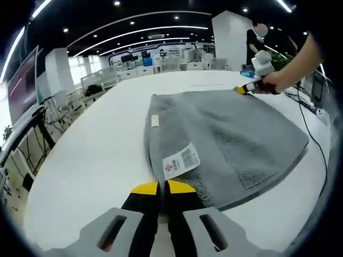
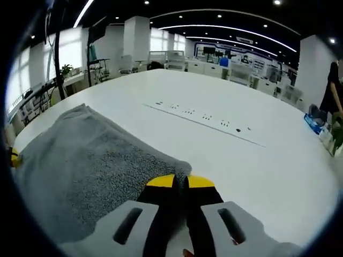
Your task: Fold the towel on the table until its edges align and the towel forms a compact rectangular stack.
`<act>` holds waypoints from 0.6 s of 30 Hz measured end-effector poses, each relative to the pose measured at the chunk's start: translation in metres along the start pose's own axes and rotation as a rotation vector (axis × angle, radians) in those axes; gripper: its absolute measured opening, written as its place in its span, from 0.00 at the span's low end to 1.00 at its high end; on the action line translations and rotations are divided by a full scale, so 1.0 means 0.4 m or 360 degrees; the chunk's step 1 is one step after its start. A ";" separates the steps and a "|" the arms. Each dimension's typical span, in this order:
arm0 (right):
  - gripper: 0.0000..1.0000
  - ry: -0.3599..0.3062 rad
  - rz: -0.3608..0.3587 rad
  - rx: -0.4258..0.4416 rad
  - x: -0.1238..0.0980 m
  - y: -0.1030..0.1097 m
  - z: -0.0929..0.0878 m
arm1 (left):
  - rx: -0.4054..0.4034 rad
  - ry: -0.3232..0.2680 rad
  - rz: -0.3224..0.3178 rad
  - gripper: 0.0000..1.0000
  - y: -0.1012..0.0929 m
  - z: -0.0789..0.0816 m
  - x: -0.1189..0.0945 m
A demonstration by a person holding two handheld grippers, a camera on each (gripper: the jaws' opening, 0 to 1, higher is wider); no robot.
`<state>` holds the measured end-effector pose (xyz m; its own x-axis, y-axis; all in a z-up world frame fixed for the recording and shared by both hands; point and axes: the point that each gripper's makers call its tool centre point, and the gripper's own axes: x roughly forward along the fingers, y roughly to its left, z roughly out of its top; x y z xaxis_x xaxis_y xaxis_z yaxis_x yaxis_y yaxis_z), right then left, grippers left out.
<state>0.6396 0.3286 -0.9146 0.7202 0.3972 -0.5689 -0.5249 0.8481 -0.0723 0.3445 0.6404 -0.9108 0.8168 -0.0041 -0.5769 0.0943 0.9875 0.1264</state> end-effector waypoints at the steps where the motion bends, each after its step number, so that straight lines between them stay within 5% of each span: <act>1: 0.04 0.0002 -0.0006 0.0006 -0.003 -0.008 -0.003 | 0.0010 -0.0001 -0.0022 0.04 -0.018 0.005 0.003; 18: 0.04 -0.0018 -0.0167 0.0031 -0.114 -0.285 -0.107 | 0.0307 0.0025 -0.0372 0.04 -0.320 0.071 0.040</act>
<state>0.6471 0.1988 -0.9156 0.7757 0.3096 -0.5499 -0.4375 0.8919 -0.1149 0.3616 0.5095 -0.9134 0.7513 -0.2237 -0.6209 0.3861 0.9120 0.1387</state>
